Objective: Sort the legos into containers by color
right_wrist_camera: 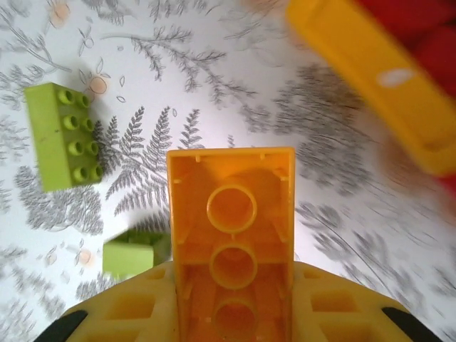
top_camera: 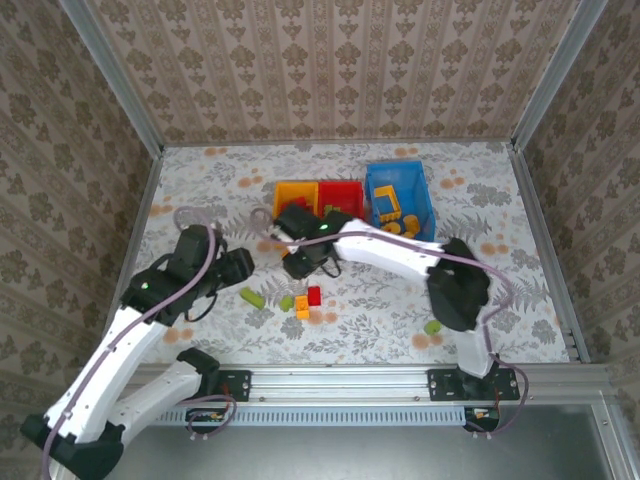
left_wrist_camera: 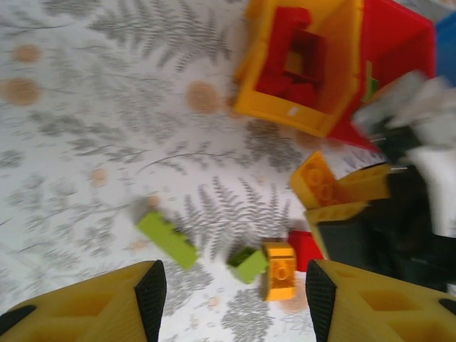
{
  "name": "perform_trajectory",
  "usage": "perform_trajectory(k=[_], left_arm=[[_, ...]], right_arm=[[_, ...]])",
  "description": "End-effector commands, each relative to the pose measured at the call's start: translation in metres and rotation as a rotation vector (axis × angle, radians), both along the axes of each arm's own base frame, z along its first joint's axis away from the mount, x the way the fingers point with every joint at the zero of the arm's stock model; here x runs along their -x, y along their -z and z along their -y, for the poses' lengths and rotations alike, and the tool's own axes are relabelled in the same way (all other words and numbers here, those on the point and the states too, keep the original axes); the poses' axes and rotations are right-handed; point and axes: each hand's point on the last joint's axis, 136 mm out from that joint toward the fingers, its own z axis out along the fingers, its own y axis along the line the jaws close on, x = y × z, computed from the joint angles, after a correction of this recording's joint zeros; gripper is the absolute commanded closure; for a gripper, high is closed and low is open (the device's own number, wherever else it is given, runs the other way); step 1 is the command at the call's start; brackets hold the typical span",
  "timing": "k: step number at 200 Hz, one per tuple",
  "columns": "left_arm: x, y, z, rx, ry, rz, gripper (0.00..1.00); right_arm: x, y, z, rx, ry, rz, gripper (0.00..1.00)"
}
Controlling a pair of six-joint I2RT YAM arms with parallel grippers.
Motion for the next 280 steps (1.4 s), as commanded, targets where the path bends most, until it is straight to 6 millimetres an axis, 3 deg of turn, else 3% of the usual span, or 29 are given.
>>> perform_trajectory(k=[1, 24, 58, 85, 122, 159, 197, 241, 280], left_arm=[[-0.021, -0.015, 0.053, 0.079, 0.149, 0.087, 0.43], [-0.036, -0.015, 0.103, 0.055, 0.266, 0.106, 0.43], [-0.055, -0.02, 0.177, 0.026, 0.423, 0.138, 0.43], [-0.072, -0.024, 0.221, 0.031, 0.505, 0.165, 0.43], [-0.094, -0.026, 0.263, 0.048, 0.566, 0.184, 0.43], [-0.102, -0.022, 0.286, 0.055, 0.601, 0.176, 0.43], [-0.1, -0.018, 0.294, 0.057, 0.637, 0.165, 0.43], [-0.096, -0.014, 0.293, 0.055, 0.647, 0.154, 0.43], [-0.093, -0.016, 0.288, 0.047, 0.651, 0.154, 0.43]], right_arm=[[-0.015, -0.032, 0.055, -0.059, 0.172, 0.02, 0.77], [-0.034, -0.039, 0.125, -0.082, 0.369, 0.009, 0.77], [-0.082, -0.037, 0.219, -0.036, 0.697, 0.017, 0.78], [-0.127, -0.026, 0.261, 0.035, 0.849, 0.012, 0.77], [-0.177, -0.002, 0.281, 0.146, 0.915, -0.016, 0.74], [-0.205, 0.02, 0.284, 0.205, 0.951, -0.044, 0.66], [-0.215, 0.03, 0.285, 0.213, 0.993, -0.05, 0.56], [-0.218, 0.033, 0.284, 0.19, 1.033, -0.061, 0.51], [-0.221, 0.022, 0.28, 0.148, 1.041, -0.047, 0.46]])
